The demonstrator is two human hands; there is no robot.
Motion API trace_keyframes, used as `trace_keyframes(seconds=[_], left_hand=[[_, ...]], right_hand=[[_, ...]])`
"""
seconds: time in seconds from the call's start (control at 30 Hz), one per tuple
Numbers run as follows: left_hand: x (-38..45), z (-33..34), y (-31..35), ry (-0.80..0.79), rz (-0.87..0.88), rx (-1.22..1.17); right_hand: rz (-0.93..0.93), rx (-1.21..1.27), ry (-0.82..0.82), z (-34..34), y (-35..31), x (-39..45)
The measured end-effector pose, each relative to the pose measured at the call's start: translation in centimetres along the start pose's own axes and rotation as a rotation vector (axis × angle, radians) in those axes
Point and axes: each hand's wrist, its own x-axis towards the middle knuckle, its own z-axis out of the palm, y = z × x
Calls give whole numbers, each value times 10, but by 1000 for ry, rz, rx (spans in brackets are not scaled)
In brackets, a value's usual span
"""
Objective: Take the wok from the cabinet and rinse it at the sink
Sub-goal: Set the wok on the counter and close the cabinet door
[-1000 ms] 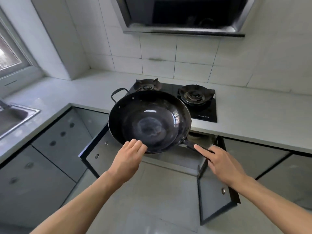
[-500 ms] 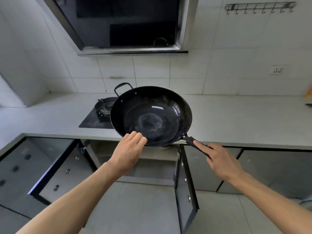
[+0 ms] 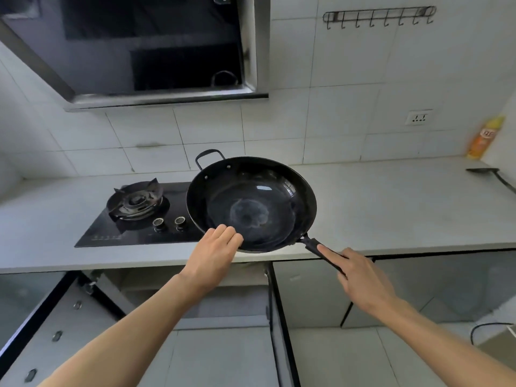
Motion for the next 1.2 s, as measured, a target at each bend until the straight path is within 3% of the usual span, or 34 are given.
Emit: trace_keyframes(seconds=[0.37,0.8,1.2], left_hand=[[73,89,-58,-88,149,-83],[143,133,-31,-198,229,-101],[157,162,-26,-277,211,-108]], right_hand=[[193,-60,-23,23,2,44],[355,-69,-78,42,47,59],[373,-24,-108,66,66,72]])
